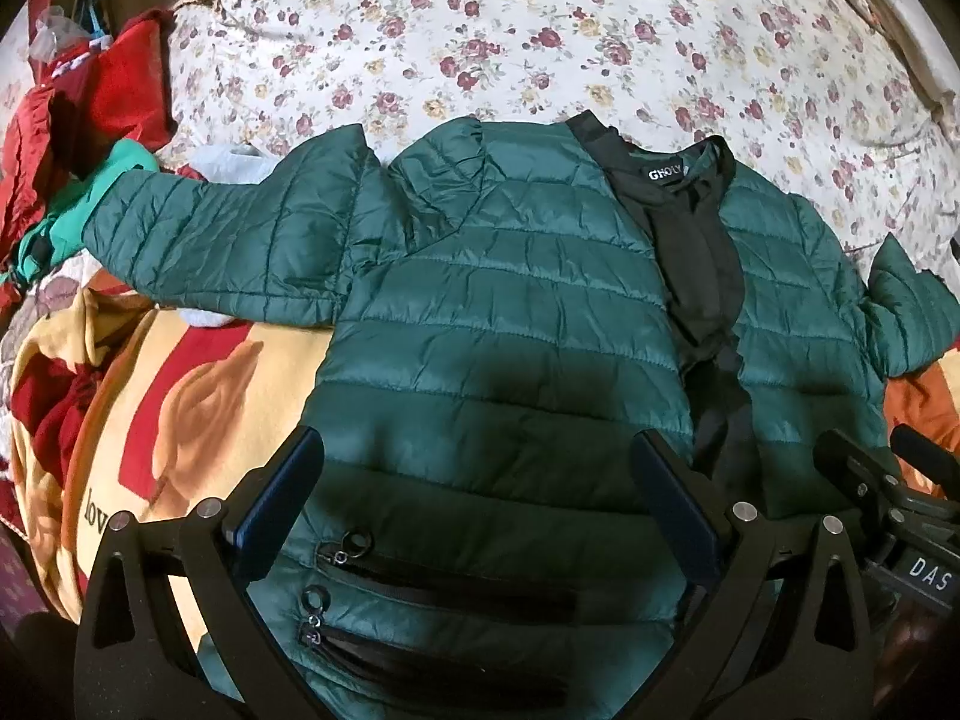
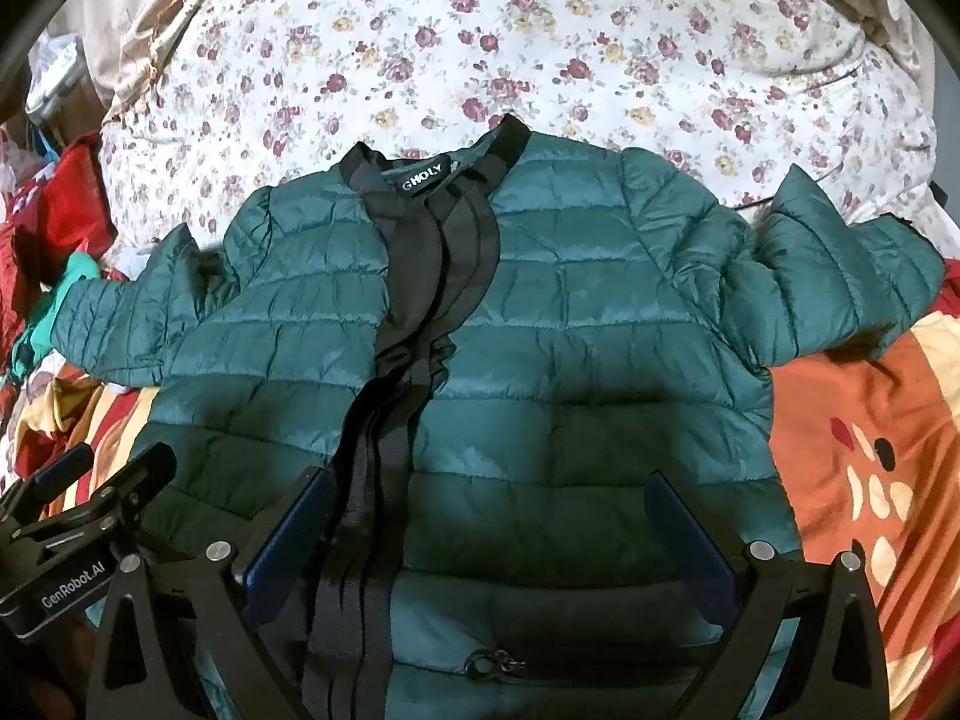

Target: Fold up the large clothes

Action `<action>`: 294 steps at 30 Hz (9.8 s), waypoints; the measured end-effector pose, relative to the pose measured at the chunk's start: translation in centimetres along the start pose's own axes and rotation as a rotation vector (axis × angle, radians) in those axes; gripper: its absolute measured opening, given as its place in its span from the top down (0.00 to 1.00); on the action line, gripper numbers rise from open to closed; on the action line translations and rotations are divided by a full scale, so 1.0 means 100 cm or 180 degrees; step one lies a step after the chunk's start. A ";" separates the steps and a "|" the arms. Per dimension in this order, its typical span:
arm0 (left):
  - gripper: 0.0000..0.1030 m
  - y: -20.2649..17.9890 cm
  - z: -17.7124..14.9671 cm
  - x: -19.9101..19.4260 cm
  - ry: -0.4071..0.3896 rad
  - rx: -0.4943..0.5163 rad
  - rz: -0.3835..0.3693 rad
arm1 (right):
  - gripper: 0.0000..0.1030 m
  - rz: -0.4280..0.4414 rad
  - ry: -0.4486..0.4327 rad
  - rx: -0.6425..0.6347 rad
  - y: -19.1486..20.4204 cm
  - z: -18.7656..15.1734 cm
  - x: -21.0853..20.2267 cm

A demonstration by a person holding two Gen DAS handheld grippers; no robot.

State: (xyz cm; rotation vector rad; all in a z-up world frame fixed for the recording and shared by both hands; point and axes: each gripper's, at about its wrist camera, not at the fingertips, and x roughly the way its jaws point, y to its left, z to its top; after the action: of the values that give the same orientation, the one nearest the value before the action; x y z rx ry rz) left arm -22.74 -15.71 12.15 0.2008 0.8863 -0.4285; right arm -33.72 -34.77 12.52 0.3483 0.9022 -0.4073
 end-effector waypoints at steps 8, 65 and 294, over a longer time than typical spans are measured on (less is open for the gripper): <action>0.01 -0.001 0.000 0.002 -0.0019 0.0045 0.0000 | 0.00 0.0035 -0.0053 0.0025 0.002 -0.002 0.002; 0.04 0.011 0.009 0.018 0.0031 -0.0047 0.0142 | 0.00 0.0095 0.0087 0.0077 0.015 0.013 0.029; 0.29 0.070 0.046 0.073 -0.0161 -0.0507 0.0077 | 0.90 -0.0477 -0.0093 -0.0322 -0.078 0.110 0.107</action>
State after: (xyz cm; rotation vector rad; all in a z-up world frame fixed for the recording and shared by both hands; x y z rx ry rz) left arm -12.34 -13.07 9.24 0.0540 0.8631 -0.3374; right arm -24.07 -48.64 9.28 0.1821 0.9198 -0.5016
